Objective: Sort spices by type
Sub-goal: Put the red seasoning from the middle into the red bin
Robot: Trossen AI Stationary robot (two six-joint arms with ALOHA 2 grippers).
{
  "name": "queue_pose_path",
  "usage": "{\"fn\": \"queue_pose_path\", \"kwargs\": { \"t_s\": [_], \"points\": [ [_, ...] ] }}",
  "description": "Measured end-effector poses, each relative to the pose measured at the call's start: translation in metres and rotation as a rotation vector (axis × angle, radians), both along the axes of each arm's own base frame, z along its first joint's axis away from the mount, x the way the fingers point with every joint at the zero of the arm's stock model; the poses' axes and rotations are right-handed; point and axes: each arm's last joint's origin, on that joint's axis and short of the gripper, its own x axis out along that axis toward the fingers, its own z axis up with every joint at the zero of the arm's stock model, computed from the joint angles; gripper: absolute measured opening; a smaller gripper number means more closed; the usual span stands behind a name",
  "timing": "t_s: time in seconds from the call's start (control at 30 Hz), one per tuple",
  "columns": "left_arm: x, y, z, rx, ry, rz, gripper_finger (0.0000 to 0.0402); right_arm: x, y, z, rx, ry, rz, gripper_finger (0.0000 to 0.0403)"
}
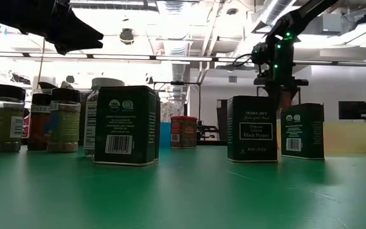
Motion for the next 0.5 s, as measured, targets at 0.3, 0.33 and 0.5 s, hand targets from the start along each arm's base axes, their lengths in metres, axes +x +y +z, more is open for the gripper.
{"fn": "queue_pose_path", "kwargs": {
  "t_s": [0.3,0.33,0.5],
  "points": [
    [0.0,0.0,0.0,0.014,0.004,0.006,0.0188,0.003,-0.012,-0.015,0.019,-0.015,-0.094,0.0221],
    [0.0,0.0,0.0,0.015,0.004,0.006,0.0188,0.005,-0.014,-0.018,0.017,-0.02,-0.098,0.0221],
    [0.0,0.0,0.0,0.035,0.013,0.006,0.0188,0.014,-0.022,-0.035,0.035,-0.013,-0.109,0.0221]
  ]
}}
